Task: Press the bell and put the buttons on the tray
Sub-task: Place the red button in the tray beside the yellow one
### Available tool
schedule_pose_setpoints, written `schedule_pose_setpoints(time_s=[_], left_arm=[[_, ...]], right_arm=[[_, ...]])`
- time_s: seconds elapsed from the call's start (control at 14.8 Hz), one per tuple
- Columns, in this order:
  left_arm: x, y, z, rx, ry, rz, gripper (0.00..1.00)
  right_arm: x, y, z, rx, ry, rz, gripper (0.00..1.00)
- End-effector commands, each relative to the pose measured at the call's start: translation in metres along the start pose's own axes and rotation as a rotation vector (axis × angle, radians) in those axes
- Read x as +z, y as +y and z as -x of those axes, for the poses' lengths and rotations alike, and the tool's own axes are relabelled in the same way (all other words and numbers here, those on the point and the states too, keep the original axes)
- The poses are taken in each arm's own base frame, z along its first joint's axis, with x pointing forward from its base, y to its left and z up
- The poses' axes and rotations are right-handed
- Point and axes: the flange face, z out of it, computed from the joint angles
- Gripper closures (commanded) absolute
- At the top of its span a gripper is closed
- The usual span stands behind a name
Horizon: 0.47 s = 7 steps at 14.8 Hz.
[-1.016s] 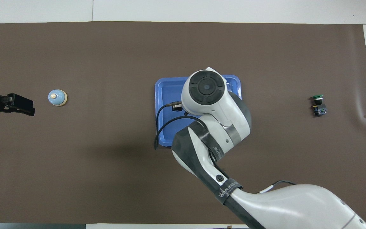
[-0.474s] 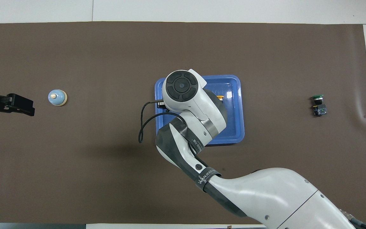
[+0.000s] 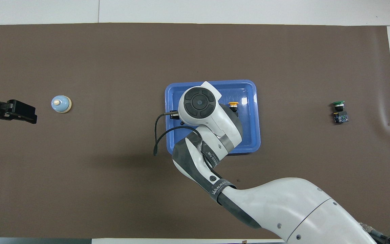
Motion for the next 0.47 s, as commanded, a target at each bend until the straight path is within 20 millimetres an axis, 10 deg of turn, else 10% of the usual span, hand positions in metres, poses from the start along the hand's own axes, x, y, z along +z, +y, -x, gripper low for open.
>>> schedule_pose_setpoints(time_s=[0.0, 0.41], left_arm=[[-0.002, -0.002, 0.001, -0.002, -0.013, -0.016, 0.0], [-0.002, -0.002, 0.001, -0.001, -0.013, -0.016, 0.0]], right_arm=[[-0.01, 0.004, 0.004, 0.019, 0.009, 0.0, 0.71], [-0.038, 0.011, -0.013, 0.029, -0.022, 0.036, 0.19]])
